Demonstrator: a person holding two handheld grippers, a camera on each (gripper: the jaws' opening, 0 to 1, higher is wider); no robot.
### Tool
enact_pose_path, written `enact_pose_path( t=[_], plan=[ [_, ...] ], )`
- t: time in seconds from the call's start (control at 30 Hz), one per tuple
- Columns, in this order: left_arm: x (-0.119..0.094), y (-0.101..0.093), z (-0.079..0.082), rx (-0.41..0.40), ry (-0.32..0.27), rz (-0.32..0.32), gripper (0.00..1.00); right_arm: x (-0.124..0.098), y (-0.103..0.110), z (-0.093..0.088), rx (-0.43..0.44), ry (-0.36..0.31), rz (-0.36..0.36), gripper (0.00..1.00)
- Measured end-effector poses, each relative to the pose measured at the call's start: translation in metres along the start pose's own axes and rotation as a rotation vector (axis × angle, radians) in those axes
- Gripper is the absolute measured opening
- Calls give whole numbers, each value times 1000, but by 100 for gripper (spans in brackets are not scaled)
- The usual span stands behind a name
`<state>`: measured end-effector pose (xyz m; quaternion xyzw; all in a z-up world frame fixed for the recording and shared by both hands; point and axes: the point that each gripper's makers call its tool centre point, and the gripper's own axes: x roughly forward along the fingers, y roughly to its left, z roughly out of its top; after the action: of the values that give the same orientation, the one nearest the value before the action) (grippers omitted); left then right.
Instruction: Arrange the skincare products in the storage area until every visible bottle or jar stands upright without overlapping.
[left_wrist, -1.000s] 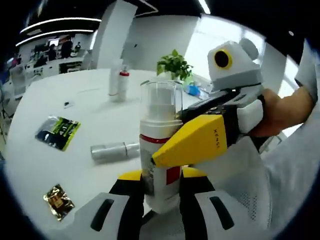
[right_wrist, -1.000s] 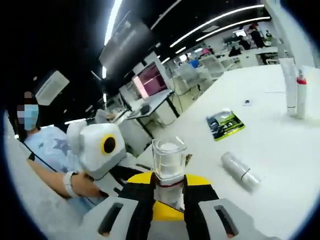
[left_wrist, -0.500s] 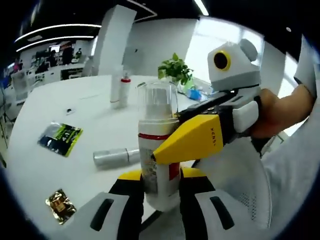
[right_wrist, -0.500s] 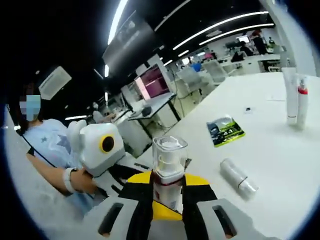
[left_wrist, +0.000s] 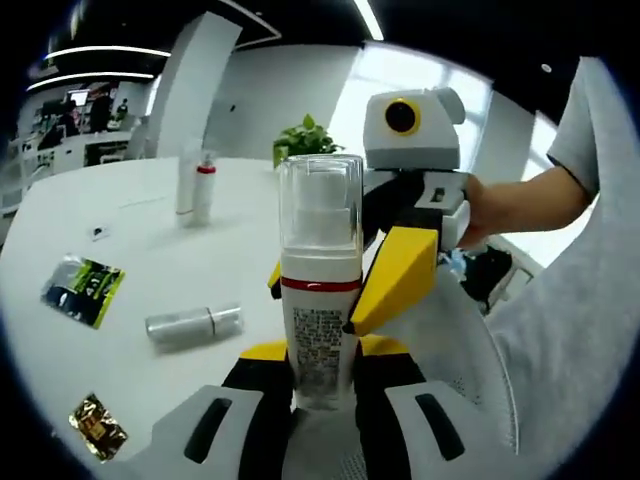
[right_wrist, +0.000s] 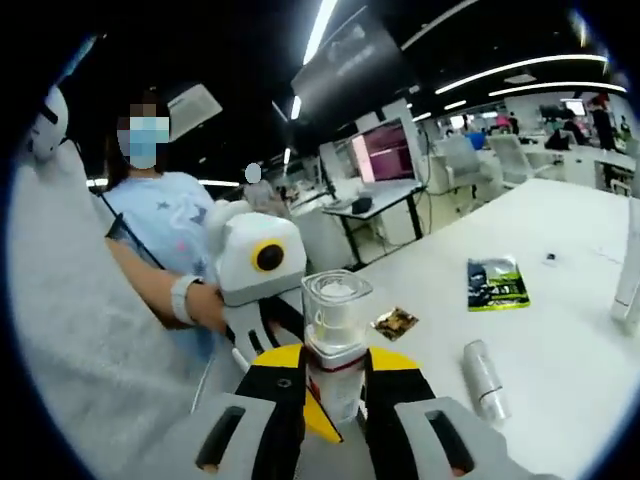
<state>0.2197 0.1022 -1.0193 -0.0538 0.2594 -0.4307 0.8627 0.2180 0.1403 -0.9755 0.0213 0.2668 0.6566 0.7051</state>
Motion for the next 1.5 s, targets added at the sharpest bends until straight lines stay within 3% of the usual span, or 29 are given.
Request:
enact_pose_path(
  t=[0.13, 0.17, 0.27, 0.43, 0.47, 0.5, 0.57, 0.67, 0.73, 1.03, 1.2, 1.4, 1.43, 1.5],
  plan=[
    [-7, 23, 0, -24, 0, 131, 18, 8, -11, 0, 182, -67, -90, 16],
    [-8, 24, -1, -19, 4, 132, 18, 10, -10, 1, 203, -81, -92, 16],
    [-11, 32, 0, -22, -2, 183, 18, 14, -13, 2, 211, -103, -142, 16],
    [-10, 37, -4, -7, 25, 240, 18, 21, -17, -5, 252, -68, -225, 15],
    [-10, 37, -5, -4, 32, 246, 18, 20, -19, -6, 251, -60, -245, 14],
    [-11, 39, -7, 2, 42, 260, 18, 17, -24, -6, 197, -50, -278, 12],
    [-10, 39, -6, 34, 39, 267, 18, 17, -21, -6, 231, -54, -259, 12],
    [-8, 36, -5, 42, 33, 266, 18, 12, -21, -7, 203, -48, -262, 11],
    [-7, 37, 0, 126, 22, 281, 18, 9, -22, -6, 181, -51, -268, 10],
    [-10, 40, -3, 209, 79, 310, 17, 2, -28, -4, 136, -55, -292, 10],
    [-18, 47, -21, 277, 206, 363, 15, -7, -40, 0, 132, -74, -321, 10],
    [-18, 52, -43, 238, 237, 392, 18, -17, -58, -2, 115, -64, -370, 10],
    [-18, 53, -46, 266, 266, 404, 19, -18, -61, -2, 110, -61, -379, 10],
    [-14, 52, -47, 281, 260, 407, 20, -22, -68, -1, 107, -65, -397, 10]
  ],
)
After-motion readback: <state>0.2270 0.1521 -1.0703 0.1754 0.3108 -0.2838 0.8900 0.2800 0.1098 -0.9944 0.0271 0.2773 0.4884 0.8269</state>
